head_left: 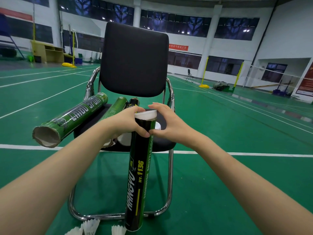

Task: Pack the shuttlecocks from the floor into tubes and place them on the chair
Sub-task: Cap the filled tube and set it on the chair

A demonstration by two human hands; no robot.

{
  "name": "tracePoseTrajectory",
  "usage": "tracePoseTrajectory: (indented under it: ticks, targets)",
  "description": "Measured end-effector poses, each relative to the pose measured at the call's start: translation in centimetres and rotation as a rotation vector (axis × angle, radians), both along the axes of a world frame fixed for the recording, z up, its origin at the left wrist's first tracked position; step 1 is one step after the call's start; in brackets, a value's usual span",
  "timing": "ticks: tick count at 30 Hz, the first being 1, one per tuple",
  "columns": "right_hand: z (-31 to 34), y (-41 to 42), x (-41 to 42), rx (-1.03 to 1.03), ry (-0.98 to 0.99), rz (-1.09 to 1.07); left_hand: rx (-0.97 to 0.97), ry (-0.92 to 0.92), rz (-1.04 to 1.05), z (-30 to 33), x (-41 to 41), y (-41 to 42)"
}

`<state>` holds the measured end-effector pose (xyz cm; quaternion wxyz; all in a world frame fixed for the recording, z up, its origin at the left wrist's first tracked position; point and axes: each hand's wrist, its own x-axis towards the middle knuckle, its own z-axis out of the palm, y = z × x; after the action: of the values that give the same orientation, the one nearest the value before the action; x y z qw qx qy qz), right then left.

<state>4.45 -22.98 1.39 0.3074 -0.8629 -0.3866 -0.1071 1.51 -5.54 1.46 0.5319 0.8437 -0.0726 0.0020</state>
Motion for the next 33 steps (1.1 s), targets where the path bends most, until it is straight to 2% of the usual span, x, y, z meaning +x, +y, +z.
tracePoseTrajectory:
  ticks: [4,9,13,19,29,33]
  targets:
    - [-0.4,-0.4,-0.5,0.124,0.149,0.062,-0.014,-0.026,-0.012,0.0,-0.1,-0.1]
    - [-1.1,-0.3,-1.0,0.264,0.174,0.119,-0.053,-0.063,-0.069,0.1,-0.4,0.3]
    - [-1.8,0.0,-1.0,0.350,0.299,0.149,-0.060,-0.073,-0.095,0.0,-0.8,0.3]
    - [-2.6,0.4,-0.6,0.392,0.248,0.067,-0.069,-0.097,-0.094,0.0,-0.9,0.3]
    - [-2.6,0.6,-0.7,0.423,0.218,0.074,-0.048,-0.102,-0.070,-0.1,-0.9,0.7]
    - [-3.0,0.9,-1.1,0.406,0.148,0.058,-0.018,-0.082,-0.068,-0.4,-0.9,1.2]
